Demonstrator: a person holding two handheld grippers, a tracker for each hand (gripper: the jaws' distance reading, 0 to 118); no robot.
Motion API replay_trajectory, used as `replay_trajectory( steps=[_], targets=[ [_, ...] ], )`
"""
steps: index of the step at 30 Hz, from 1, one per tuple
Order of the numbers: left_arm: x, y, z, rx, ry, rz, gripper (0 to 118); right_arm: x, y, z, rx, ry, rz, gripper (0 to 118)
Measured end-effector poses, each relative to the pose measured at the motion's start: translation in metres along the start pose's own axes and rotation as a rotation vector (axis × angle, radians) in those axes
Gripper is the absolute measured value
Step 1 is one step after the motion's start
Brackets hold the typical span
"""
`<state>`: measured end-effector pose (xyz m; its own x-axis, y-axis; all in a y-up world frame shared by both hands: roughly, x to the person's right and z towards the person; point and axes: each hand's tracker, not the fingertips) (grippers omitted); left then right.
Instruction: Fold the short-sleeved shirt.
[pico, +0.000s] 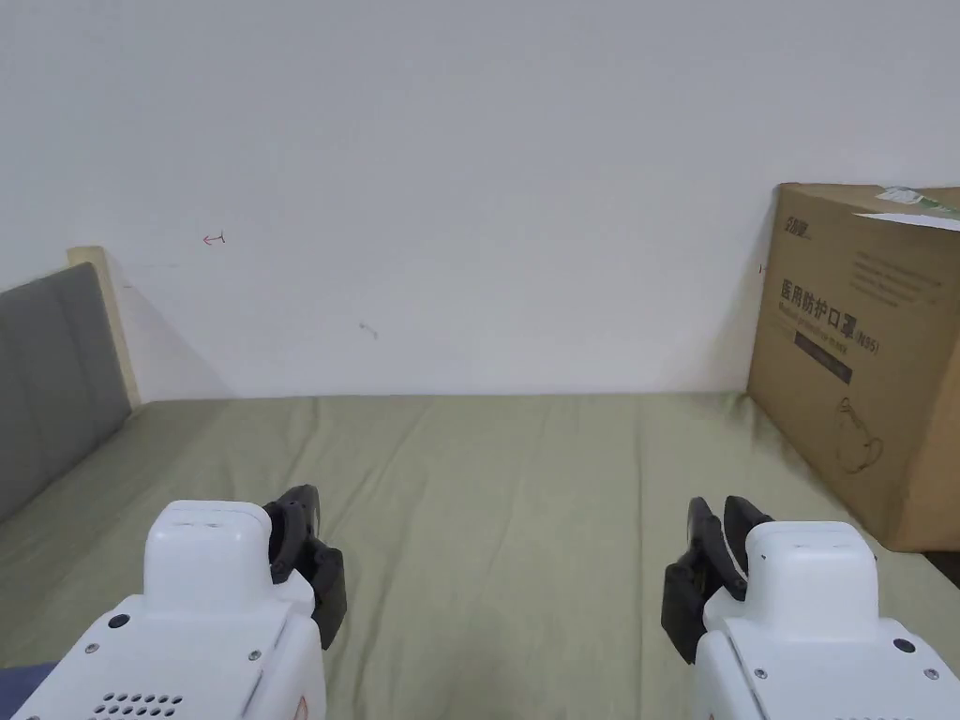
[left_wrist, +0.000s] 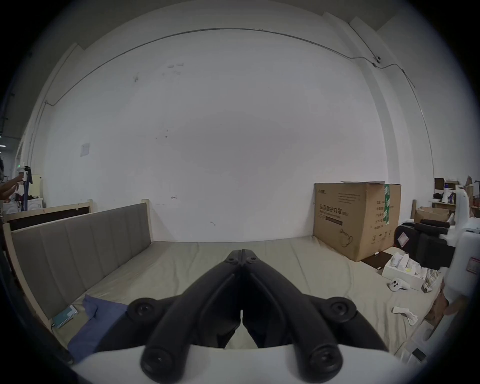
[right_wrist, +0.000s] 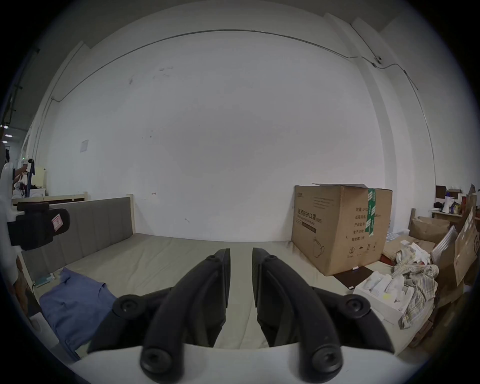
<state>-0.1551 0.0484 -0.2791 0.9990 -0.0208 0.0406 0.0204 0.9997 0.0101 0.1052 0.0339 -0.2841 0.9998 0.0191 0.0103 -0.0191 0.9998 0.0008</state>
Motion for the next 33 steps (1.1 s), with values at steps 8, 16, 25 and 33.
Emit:
replay_trajectory(
  steps=[8,16,25,33],
  targets=[
    [-0.001,-0.001,-0.003,-0.006,-0.028,0.008,0,0.006,-0.004,-0.011,-0.063,0.02,-0.036,3],
    [-0.03,0.001,0.005,-0.011,0.058,0.028,0,-0.015,0.004,-0.025,-0.072,0.147,-0.039,3],
    [-0.098,0.008,0.056,-0.022,0.325,0.0,0,-0.103,0.003,-0.045,-0.092,0.439,-0.109,3],
    [-0.147,-0.005,0.091,-0.07,0.5,-0.006,0,-0.168,-0.01,-0.047,-0.146,0.6,-0.123,3]
  ],
)
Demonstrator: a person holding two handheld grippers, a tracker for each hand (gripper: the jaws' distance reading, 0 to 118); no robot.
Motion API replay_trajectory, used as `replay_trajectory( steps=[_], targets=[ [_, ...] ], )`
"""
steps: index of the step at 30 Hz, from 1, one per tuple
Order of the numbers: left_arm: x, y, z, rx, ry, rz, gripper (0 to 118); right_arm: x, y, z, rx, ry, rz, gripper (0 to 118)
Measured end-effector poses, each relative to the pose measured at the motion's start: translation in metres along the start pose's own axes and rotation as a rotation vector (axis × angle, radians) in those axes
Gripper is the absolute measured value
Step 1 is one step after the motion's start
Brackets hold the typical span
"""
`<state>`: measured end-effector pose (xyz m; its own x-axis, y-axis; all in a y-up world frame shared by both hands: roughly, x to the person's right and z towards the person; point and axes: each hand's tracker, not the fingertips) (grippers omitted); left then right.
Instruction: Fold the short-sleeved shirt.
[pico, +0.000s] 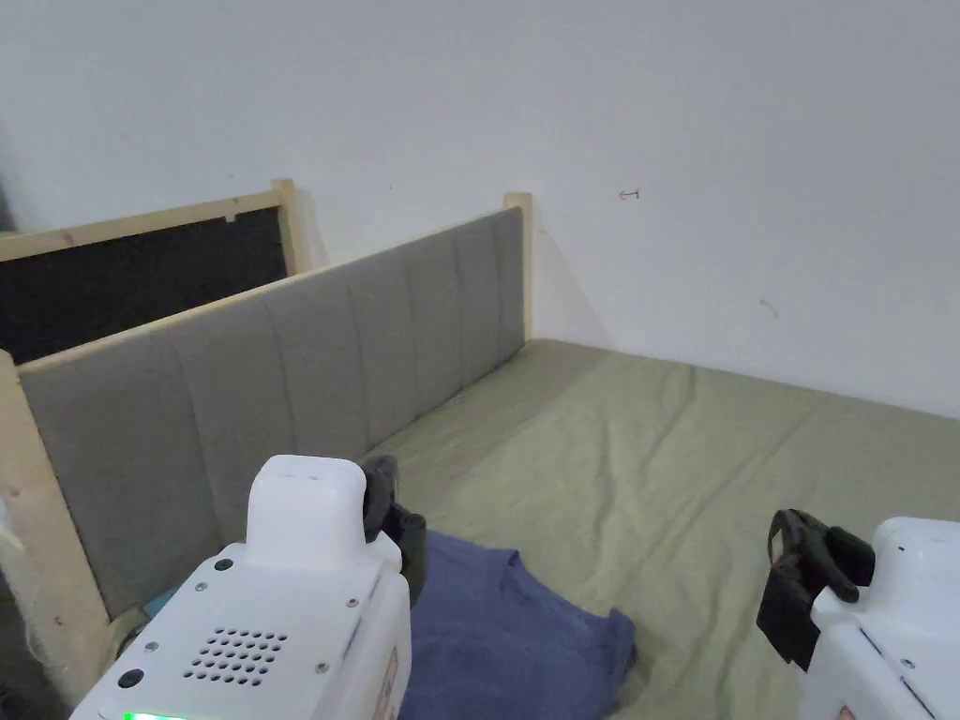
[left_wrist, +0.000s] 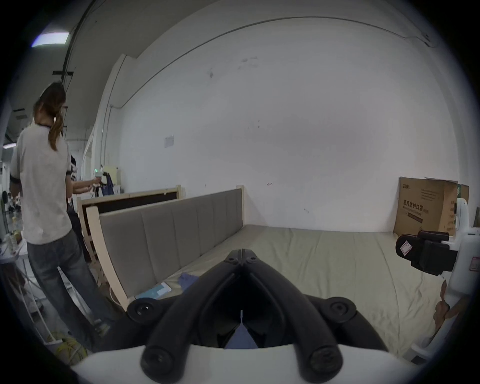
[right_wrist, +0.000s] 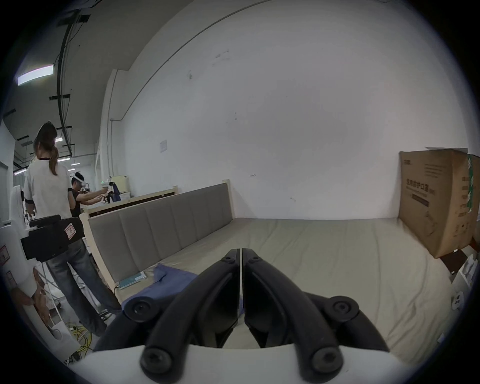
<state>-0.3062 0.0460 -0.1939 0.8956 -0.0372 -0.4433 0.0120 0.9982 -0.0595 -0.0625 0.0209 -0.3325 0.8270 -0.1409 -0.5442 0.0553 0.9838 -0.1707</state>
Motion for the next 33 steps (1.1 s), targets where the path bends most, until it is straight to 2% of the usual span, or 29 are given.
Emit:
replay_trajectory(
  steps=[7,11,12,13,15,16,19,20,23,26,27,29,30,31,33],
  targets=[
    [-0.016,-0.045,-0.047,-0.18,-0.008,0.073,0,-0.006,-0.016,-0.02,-0.049,0.011,0.029,2],
    [-0.019,-0.107,-0.119,-0.484,-0.093,0.101,0,-0.003,-0.03,-0.037,-0.106,0.003,0.045,2],
    [-0.018,-0.127,-0.14,-0.548,-0.096,0.122,6,-0.002,-0.034,-0.041,-0.119,0.002,0.046,2],
    [-0.018,-0.144,-0.16,-0.61,-0.114,0.126,31,-0.001,-0.037,-0.044,-0.127,0.003,0.049,2],
    [-0.015,-0.176,-0.198,-0.762,-0.1,0.154,105,0.002,-0.045,-0.05,-0.165,0.005,0.068,2],
    [-0.013,-0.186,-0.208,-0.796,-0.116,0.151,111,0.003,-0.048,-0.051,-0.172,0.005,0.077,2],
    [-0.002,-0.214,-0.237,-0.837,-0.105,0.126,104,0.009,-0.059,-0.059,-0.212,-0.019,0.114,2],
    [0.004,-0.221,-0.247,-0.855,-0.043,0.071,104,0.012,-0.063,-0.063,-0.229,-0.026,0.112,2],
    [0.017,-0.241,-0.267,-0.887,-0.053,-0.05,102,0.023,-0.075,-0.074,-0.286,-0.042,0.088,2],
    [0.022,-0.261,-0.278,-0.923,-0.085,-0.048,100,0.034,-0.085,-0.078,-0.316,-0.058,0.078,2],
    [0.019,-0.265,-0.277,-0.912,-0.079,-0.043,90,0.038,-0.088,-0.078,-0.328,-0.064,0.075,2],
    [0.01,-0.261,-0.273,-0.902,-0.096,0.016,57,0.045,-0.093,-0.079,-0.355,-0.074,0.074,2],
    [0.007,-0.257,-0.272,-0.894,-0.082,0.02,29,0.048,-0.096,-0.081,-0.367,-0.082,0.069,2],
    [0.006,-0.255,-0.272,-0.877,-0.071,0.028,7,0.05,-0.098,-0.082,-0.375,-0.09,0.065,2],
    [0.004,-0.253,-0.272,-0.875,-0.044,-0.01,7,0.054,-0.102,-0.083,-0.385,-0.105,0.029,2]
  ],
)
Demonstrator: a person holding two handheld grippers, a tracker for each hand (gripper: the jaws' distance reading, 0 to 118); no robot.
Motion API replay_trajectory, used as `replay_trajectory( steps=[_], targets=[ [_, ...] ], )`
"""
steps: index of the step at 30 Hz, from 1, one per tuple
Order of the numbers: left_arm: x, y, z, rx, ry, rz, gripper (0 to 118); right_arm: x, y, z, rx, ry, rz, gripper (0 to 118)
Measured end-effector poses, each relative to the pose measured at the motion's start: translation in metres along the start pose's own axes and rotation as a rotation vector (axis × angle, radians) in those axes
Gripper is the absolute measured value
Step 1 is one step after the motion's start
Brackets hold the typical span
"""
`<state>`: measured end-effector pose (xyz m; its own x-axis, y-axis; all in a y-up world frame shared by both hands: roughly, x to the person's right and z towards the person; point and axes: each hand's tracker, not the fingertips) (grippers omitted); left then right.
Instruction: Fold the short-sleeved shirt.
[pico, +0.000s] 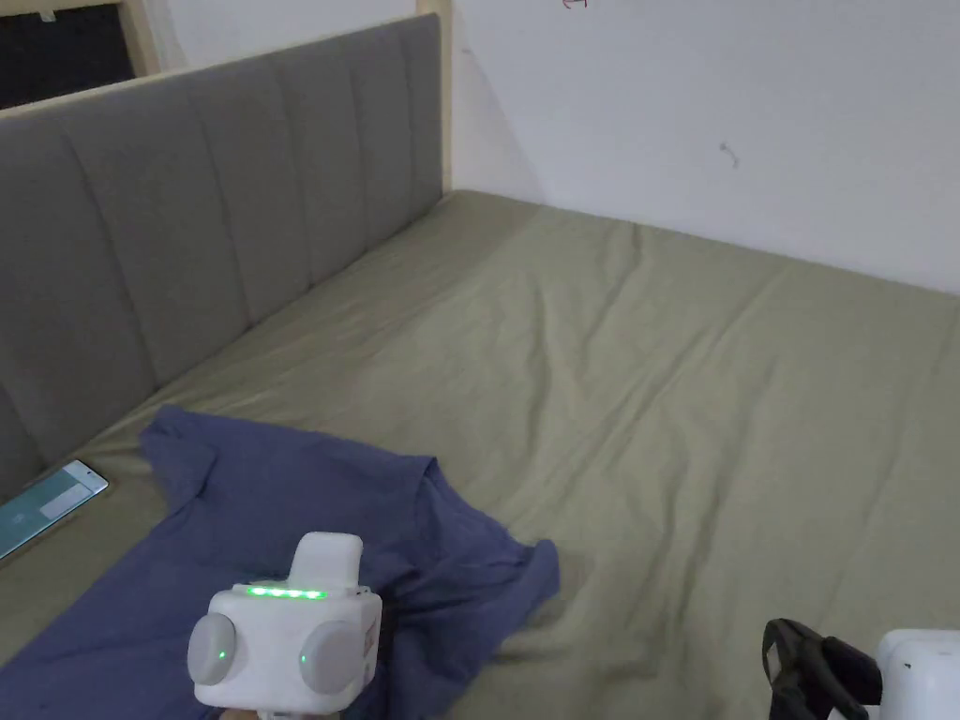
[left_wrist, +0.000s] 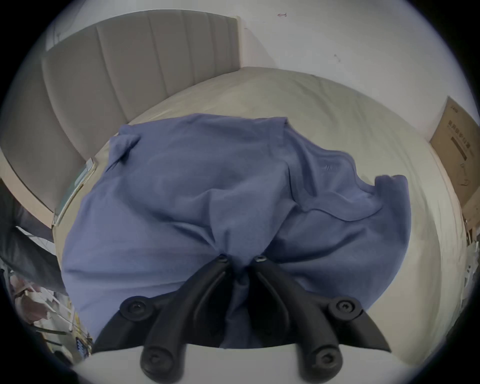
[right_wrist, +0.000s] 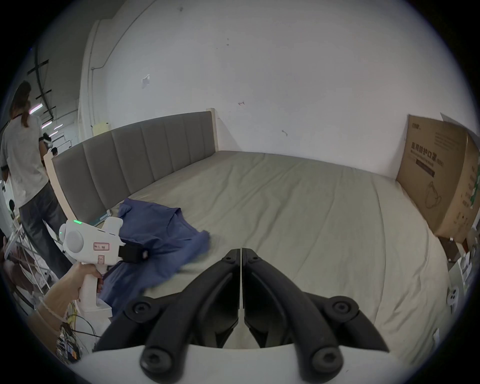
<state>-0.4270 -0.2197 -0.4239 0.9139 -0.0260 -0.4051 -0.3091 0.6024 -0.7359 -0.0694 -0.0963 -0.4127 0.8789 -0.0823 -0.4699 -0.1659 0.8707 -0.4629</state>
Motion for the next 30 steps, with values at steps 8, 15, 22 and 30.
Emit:
replay_trajectory(
  steps=[8,15,22,30],
  targets=[
    [-0.022,0.013,0.01,-0.04,-0.084,0.17,7,0.012,0.004,0.018,0.004,-0.003,-0.038,2],
    [-0.008,0.039,0.078,0.08,-0.179,0.207,7,0.05,0.019,0.062,0.09,-0.077,-0.087,2],
    [0.113,0.089,0.15,0.214,-0.432,0.035,7,0.103,0.026,0.127,0.195,-0.216,-0.17,2],
    [0.331,0.094,0.249,0.28,-0.931,-0.231,7,0.177,0.022,0.218,0.317,-0.44,-0.257,2]
  ],
)
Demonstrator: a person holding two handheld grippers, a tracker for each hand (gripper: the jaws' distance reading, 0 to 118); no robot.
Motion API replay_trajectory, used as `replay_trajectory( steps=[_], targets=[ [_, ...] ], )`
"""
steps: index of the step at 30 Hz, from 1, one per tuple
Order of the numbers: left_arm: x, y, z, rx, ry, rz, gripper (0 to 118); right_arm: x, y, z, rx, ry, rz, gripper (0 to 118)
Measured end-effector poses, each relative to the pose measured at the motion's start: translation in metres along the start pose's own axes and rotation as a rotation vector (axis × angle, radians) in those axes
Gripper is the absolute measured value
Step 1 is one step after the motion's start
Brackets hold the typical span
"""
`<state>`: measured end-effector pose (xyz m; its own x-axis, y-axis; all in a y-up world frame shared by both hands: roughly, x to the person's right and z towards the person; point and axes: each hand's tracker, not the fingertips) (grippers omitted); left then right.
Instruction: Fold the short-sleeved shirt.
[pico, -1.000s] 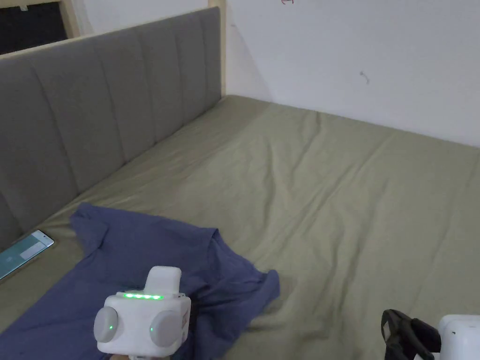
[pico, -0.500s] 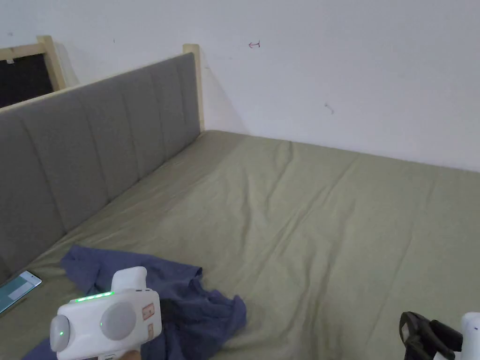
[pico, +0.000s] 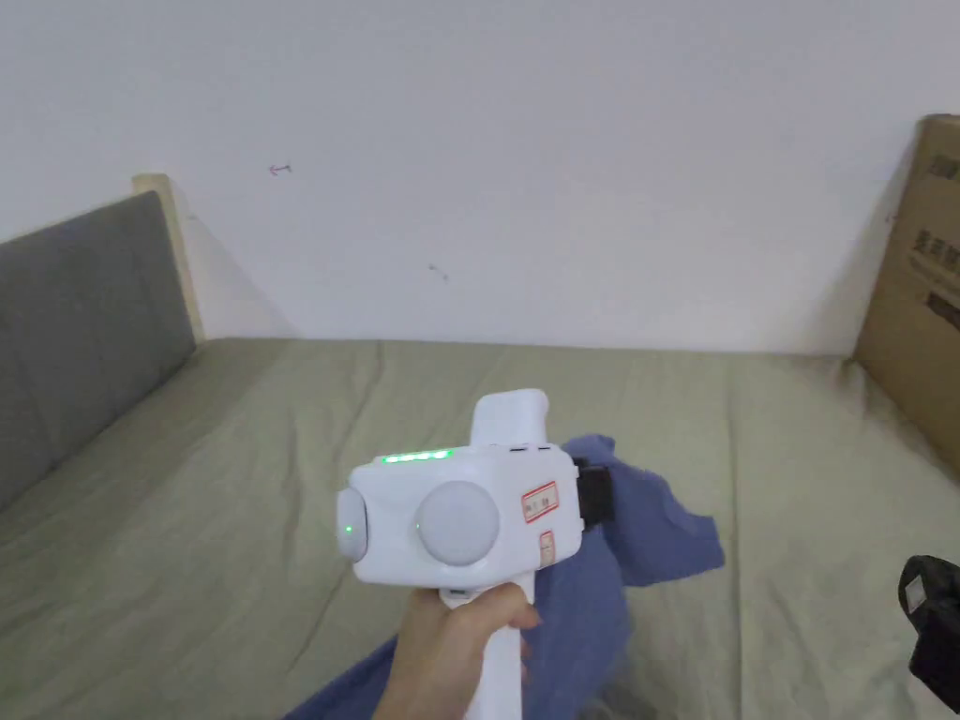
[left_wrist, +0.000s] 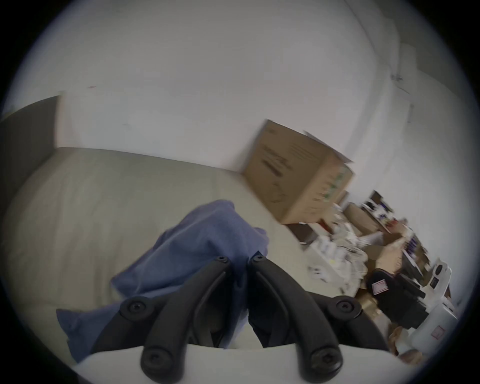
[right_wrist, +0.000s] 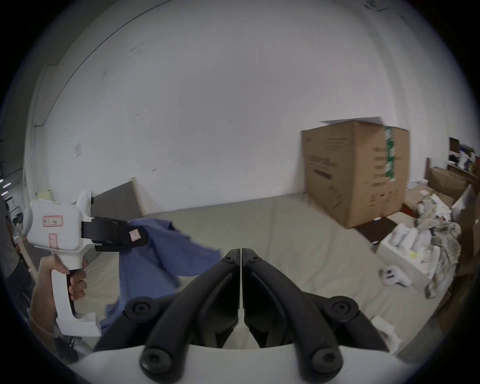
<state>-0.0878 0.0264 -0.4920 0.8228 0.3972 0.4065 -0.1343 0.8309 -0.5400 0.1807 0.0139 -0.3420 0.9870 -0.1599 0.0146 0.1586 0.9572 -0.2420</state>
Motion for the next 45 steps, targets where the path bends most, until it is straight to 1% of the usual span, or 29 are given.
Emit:
replay_trajectory(
  steps=[3,6,8,9,11,12,13,15,16,17,18,19,20,21,22,23,24,25,27,28,30,32,34,35,37,38,39,41,45],
  targets=[
    [0.056,-0.02,-0.043,-0.061,-0.111,-0.025,7,0.035,0.004,0.015,0.006,-0.088,-0.013,2],
    [0.09,-0.073,-0.096,-0.226,-0.16,-0.043,7,0.065,-0.004,0.022,-0.019,-0.156,-0.03,2],
    [0.101,-0.123,-0.136,-0.365,-0.154,-0.023,7,0.083,-0.016,0.02,-0.054,-0.203,-0.042,2],
    [0.103,-0.152,-0.156,-0.445,-0.123,-0.023,7,0.09,-0.023,0.019,-0.083,-0.222,-0.059,2],
    [0.108,-0.204,-0.186,-0.569,-0.078,-0.13,9,0.103,-0.036,0.015,-0.13,-0.236,-0.093,2],
    [0.109,-0.226,-0.195,-0.652,-0.056,-0.153,21,0.108,-0.042,0.014,-0.155,-0.238,-0.106,2],
    [0.109,-0.24,-0.198,-0.693,-0.049,-0.177,41,0.111,-0.047,0.013,-0.17,-0.237,-0.106,2],
    [0.106,-0.255,-0.191,-0.675,-0.059,-0.168,80,0.116,-0.057,0.009,-0.199,-0.249,-0.091,2],
    [0.104,-0.255,-0.187,-0.637,-0.106,-0.147,97,0.117,-0.06,0.007,-0.214,-0.253,-0.086,2],
    [0.103,-0.247,-0.18,-0.612,-0.146,-0.117,110,0.118,-0.062,0.004,-0.224,-0.251,-0.087,2],
    [0.103,-0.239,-0.176,-0.637,-0.121,-0.122,110,0.117,-0.064,0.001,-0.233,-0.247,-0.092,2],
    [0.102,-0.233,-0.174,-0.661,-0.117,-0.125,102,0.116,-0.066,-0.002,-0.239,-0.241,-0.1,2],
    [0.097,-0.223,-0.166,-0.654,-0.13,-0.118,91,0.113,-0.067,-0.004,-0.241,-0.228,-0.111,2],
    [0.091,-0.212,-0.155,-0.605,-0.153,-0.091,74,0.11,-0.068,-0.006,-0.244,-0.213,-0.115,2],
    [0.082,-0.197,-0.144,-0.574,-0.144,-0.063,60,0.105,-0.067,-0.007,-0.248,-0.197,-0.11,2],
    [0.072,-0.186,-0.133,-0.544,-0.121,-0.036,45,0.1,-0.067,-0.008,-0.246,-0.181,-0.097,2],
    [0.059,-0.175,-0.118,-0.502,-0.091,-0.013,16,0.094,-0.067,-0.01,-0.249,-0.17,-0.081,2],
    [0.046,-0.166,-0.105,-0.472,-0.075,0.002,0,0.088,-0.067,-0.011,-0.25,-0.158,-0.068,2],
    [0.015,-0.155,-0.075,-0.426,0.007,0.005,0,0.074,-0.068,-0.015,-0.25,-0.122,-0.044,2],
    [0.001,-0.154,-0.063,-0.416,0.088,0.0,0,0.069,-0.069,-0.016,-0.252,-0.11,-0.04,2],
    [-0.036,-0.16,-0.04,-0.414,0.179,0.021,0,0.056,-0.073,-0.02,-0.261,-0.076,-0.03,2],
    [-0.072,-0.162,-0.026,-0.442,0.232,0.102,0,0.044,-0.078,-0.027,-0.278,-0.049,-0.017,2],
    [-0.102,-0.159,-0.013,-0.416,0.309,0.157,0,0.034,-0.082,-0.036,-0.302,-0.027,0.002,2],
    [-0.117,-0.15,-0.009,-0.403,0.334,0.144,5,0.03,-0.084,-0.041,-0.309,-0.022,0.009,2],
    [-0.14,-0.129,-0.005,-0.369,0.385,0.142,79,0.024,-0.086,-0.048,-0.319,-0.007,0.013,2],
    [-0.153,-0.119,-0.009,-0.366,0.387,0.142,104,0.021,-0.087,-0.052,-0.325,0.001,0.017,2],
    [-0.168,-0.11,-0.014,-0.355,0.396,0.162,114,0.019,-0.088,-0.056,-0.33,0.004,0.021,2],
    [-0.194,-0.095,-0.026,-0.347,0.428,0.19,106,0.017,-0.091,-0.063,-0.341,0.004,0.032,2],
    [-0.236,-0.097,-0.074,-0.451,0.464,0.278,106,0.021,-0.103,-0.076,-0.381,-0.004,0.043,2]
  ],
)
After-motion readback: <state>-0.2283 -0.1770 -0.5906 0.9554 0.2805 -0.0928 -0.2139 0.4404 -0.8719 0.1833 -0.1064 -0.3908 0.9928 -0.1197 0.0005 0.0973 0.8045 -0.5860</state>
